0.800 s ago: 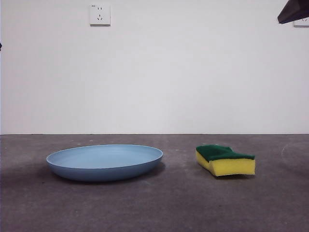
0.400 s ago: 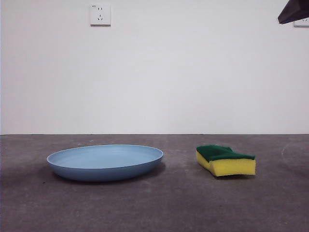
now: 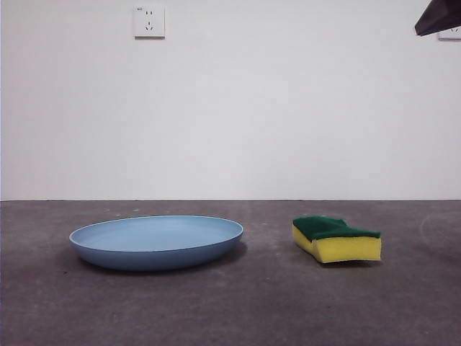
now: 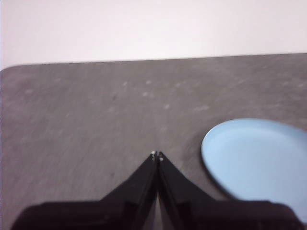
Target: Pick up the plate,pick up the cloth,clean the plate with the cloth
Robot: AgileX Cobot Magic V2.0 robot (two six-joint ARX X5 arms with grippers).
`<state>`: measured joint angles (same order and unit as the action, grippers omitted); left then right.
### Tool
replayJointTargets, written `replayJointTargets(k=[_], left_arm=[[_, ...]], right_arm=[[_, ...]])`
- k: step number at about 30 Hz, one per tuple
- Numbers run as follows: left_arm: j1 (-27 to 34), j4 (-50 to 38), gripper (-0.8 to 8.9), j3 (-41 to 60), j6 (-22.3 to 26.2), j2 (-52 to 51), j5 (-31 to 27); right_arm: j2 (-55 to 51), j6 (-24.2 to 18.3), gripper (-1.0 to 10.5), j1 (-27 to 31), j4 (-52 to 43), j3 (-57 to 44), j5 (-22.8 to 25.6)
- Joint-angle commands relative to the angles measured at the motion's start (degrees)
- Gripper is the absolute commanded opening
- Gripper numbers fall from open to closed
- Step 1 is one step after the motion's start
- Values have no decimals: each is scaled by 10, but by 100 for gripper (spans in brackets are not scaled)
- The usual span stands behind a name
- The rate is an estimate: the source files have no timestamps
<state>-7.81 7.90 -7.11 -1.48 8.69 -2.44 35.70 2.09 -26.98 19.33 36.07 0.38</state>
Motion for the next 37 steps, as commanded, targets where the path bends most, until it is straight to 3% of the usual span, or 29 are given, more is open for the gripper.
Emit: replayJointTargets(k=[1,11,37], left_arm=[[12,-8,-3,34,2,-27,0],[22,30,-3,69,2,-81,12],[22,28,-3,69,0,-82,13]], right_arm=[[-1,0,2,-1,-4,-4,0],[-1,0,2,-1,-4,-4,0],[-5,-1,2,-1,0,-4,0]])
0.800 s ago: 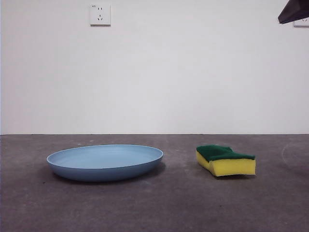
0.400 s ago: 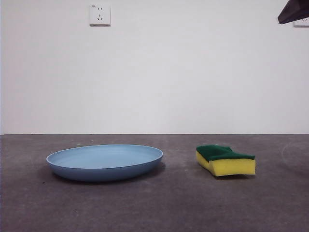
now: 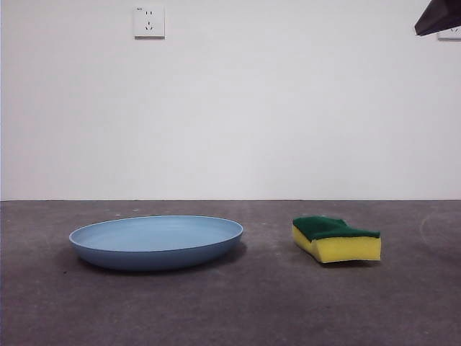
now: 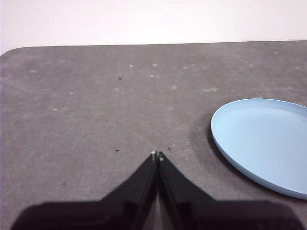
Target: Pick up the plate,pick up the cloth,clean the plate with the cloth
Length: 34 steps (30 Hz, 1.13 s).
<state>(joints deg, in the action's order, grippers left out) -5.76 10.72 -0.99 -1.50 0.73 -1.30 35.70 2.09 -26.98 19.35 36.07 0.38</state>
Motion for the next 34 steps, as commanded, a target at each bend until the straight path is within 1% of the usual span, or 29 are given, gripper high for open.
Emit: replayJointTargets(k=[1,2,4,5,7,8,12,14,18,21,23,25,31,34], left_arm=[[2,0,-3,8,0,-2,1],[2,0,-3,8,0,-2,1],[2,0,-3,8,0,-2,1],[2,0,-3,8,0,-2,1],[2,0,-3,8,0,-2,1],[2,0,-3,8,0,-2,1],[2,0,-3,8,0,-2,1],[2,0,-3,8,0,-2,1],[2,0,-3,8,0,-2,1],[2,0,-3,8,0,-2,1],[2,0,-3,8,0,-2,1],[2,0,-3,8,0,-2,1],[2,-1,-3,8,0,-2,1],[2,-1,-3,8,0,-2,1]], right_arm=[[-12,-1,2,-1,3,-4,0],[-25,-9,2,1,4,-4,2],[-46,-61,2,10,4,-4,3],[-57,-78,2,17,4,-5,1],[-81,-93,2,39,4,-8,0],[-94,-93,2,53,4,-12,-1],[-154,-84,2,128,-1,-47,-5],[-181,-79,2,161,-27,-78,-5],[-228,-74,2,204,-92,-151,-6],[-253,-64,2,218,-146,-212,-22],[-267,-60,2,219,-160,-248,-19],[-281,-57,2,219,-160,-277,-19],[-329,2,2,219,-159,-348,-20],[-353,13,2,219,-135,-358,-19]])
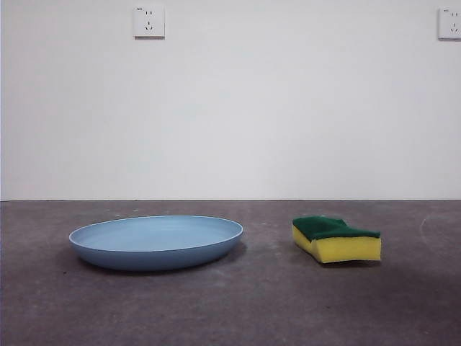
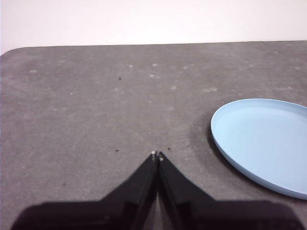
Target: Pick up the plate,pick up the cloth,clean the plate with the cloth
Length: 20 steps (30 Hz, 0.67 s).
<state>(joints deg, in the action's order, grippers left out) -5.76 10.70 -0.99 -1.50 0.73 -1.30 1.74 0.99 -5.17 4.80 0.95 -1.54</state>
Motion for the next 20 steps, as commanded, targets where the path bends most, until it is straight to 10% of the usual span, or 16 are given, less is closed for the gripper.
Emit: replayJointTargets(k=[1,20], left_arm=[[2,-1,-3,8,0,-2,1],[2,-3,-3,8,0,-2,1]], right_arm=[[-18,24,2,1,18,-6,0],[-16,62,2,2,56,-6,2]])
